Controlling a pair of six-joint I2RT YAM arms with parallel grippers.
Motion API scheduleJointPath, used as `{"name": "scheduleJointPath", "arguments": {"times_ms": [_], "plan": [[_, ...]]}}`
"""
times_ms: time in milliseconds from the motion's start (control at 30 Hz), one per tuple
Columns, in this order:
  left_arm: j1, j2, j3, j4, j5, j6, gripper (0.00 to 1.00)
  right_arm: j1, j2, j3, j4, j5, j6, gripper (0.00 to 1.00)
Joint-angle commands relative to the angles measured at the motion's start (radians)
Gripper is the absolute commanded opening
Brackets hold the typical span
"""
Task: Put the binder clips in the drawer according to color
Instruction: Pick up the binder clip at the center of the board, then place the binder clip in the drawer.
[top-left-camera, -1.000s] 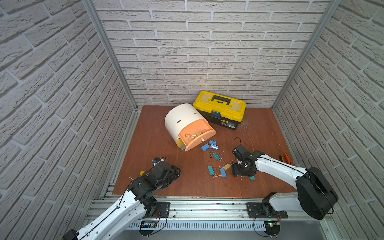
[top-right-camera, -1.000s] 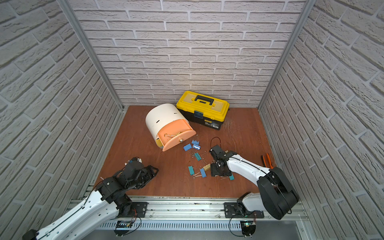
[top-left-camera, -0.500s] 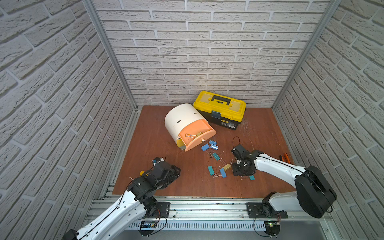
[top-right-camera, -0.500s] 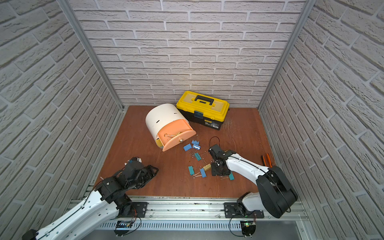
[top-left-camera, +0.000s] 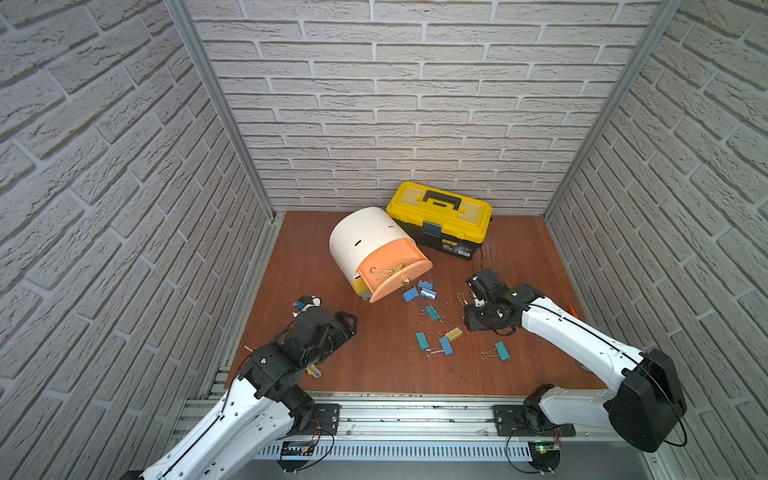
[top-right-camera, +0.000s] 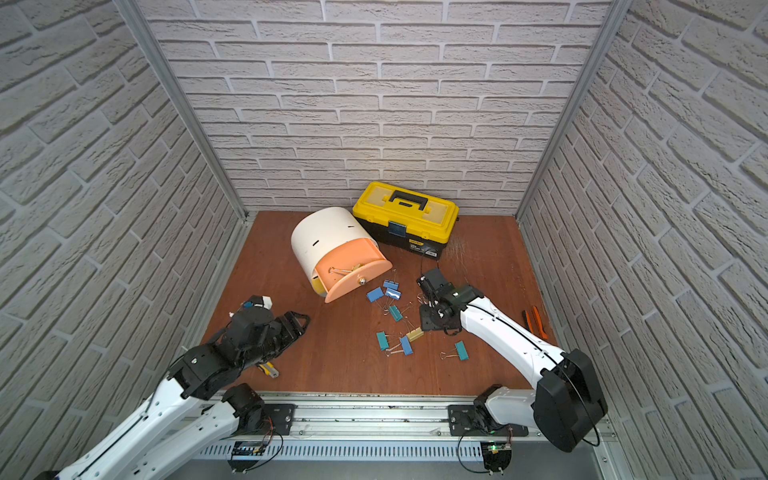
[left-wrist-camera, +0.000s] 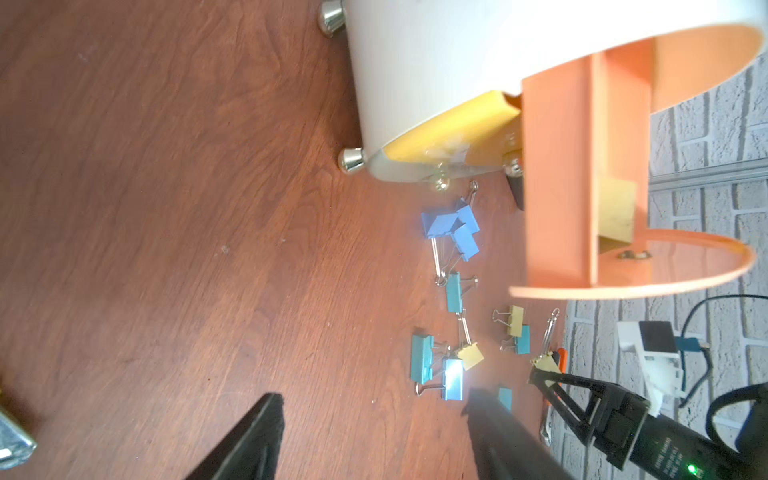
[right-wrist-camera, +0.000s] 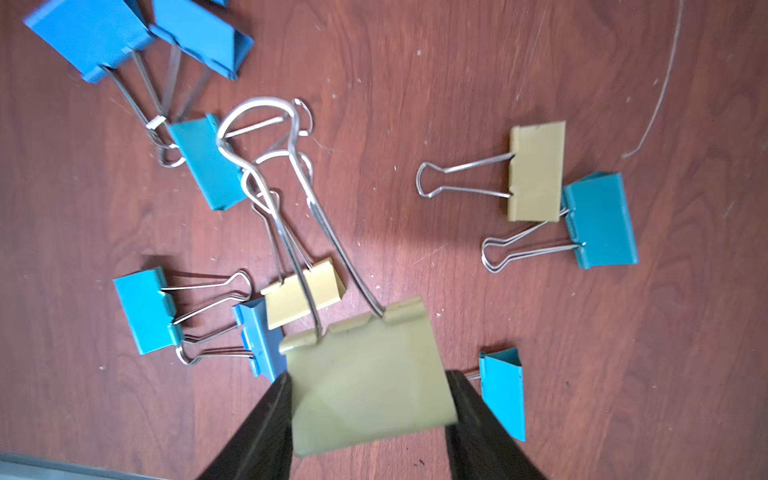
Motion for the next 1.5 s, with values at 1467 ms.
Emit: {"name": "scheduleJointPath", "arguments": {"times_ms": [1467], "plan": [[0.205, 0.584, 0.612, 0.144, 0.391, 0.347, 0.75, 0.077, 0.533, 1.089, -0.132, -0.293, -0.105, 0.40]]}}
